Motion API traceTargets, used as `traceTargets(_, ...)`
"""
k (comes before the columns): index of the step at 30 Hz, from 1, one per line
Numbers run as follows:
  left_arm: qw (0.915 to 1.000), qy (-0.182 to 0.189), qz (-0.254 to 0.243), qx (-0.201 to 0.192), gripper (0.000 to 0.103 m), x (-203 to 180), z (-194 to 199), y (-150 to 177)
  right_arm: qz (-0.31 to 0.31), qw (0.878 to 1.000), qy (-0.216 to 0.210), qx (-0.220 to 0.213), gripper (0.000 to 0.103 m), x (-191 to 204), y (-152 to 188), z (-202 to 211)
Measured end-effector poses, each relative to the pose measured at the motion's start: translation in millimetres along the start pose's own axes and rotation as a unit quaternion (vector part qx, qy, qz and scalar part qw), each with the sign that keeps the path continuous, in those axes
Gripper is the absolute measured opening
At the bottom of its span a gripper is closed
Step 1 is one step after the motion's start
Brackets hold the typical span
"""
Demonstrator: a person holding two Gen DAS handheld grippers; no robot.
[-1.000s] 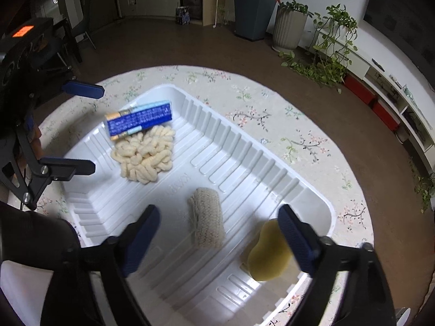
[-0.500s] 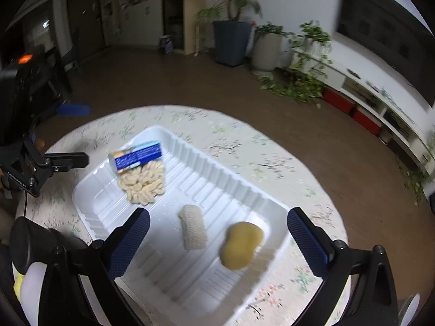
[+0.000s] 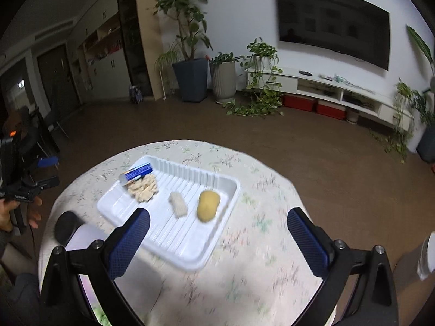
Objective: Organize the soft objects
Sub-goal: 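Withdraw both grippers from the tray back toward the remaining items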
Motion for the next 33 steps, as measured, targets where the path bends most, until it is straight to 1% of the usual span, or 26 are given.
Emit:
traceTargets(2, 0.9999, -0.005, 0.008, -0.006, 0.103, -8.6, 17.0, 14.3, -0.006, 1.000, 0.003, 0.000, 0.103, 2.2, 21.5, 10.7)
traceTargets(5, 0.9997, -0.010, 0.020, -0.011, 0.103, -23.0, 42.3, 40.8, -0.019, 1.000, -0.005, 0.011, 0.103, 12.1, 65.8, 24.9)
traceTargets(7, 0.9997, -0.004, 0.023, -0.007, 0.103, -36.6, 53.4, 57.3, -0.026, 0.999, -0.012, 0.017, 0.103, 21.2, 91.4, 31.7)
traceTargets(11, 0.9998, -0.011, 0.016, 0.000, 0.103, -57.4, 74.1, 83.4, -0.039, 0.998, -0.030, 0.030, 0.103, 43.0, 140.0, 44.7)
traceTargets(13, 0.9998, -0.009, 0.020, 0.004, 0.103, -63.8, 83.9, 93.4, -0.039, 0.998, -0.031, 0.035, 0.103, 52.1, 157.4, 50.4)
traceTargets(18, 0.9994, -0.010, 0.031, 0.005, 0.103, -76.6, 108.2, 111.4, -0.038, 0.998, -0.034, 0.046, 0.103, 78.0, 193.3, 64.6)
traceTargets(20, 0.9993, -0.006, 0.037, 0.006, 0.103, -82.5, 113.8, 118.0, -0.042, 0.997, -0.038, 0.049, 0.103, 84.9, 202.3, 69.6)
traceTargets(23, 0.9994, -0.006, 0.030, 0.013, 0.103, -96.8, 119.7, 131.8, -0.053, 0.996, -0.045, 0.054, 0.103, 96.9, 219.9, 76.5)
traceTargets(24, 0.9994, -0.008, 0.028, 0.017, 0.103, -102.3, 120.3, 137.2, -0.054, 0.996, -0.047, 0.056, 0.103, 102.3, 226.8, 77.7)
traceTargets(30, 0.9988, 0.013, 0.035, 0.031, 0.103, -128.3, 115.5, 165.1, -0.047, 0.996, -0.041, 0.060, 0.103, 132.3, 259.7, 74.4)
traceTargets(33, 0.9988, 0.005, 0.033, 0.036, 0.103, -130.6, 107.7, 169.5, -0.037, 0.997, -0.021, 0.060, 0.103, 143.2, 269.2, 65.1)
Point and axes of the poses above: each gripper's, at about its wrist camera, not at the fingertips, and z roughly against the way its jaws point, x to its left, y to its underside, the point moved 10 cm from there along -z, roughly the way its jaws point, and after that the axes turned 13 degrees about -z, right-handed, at the moved point
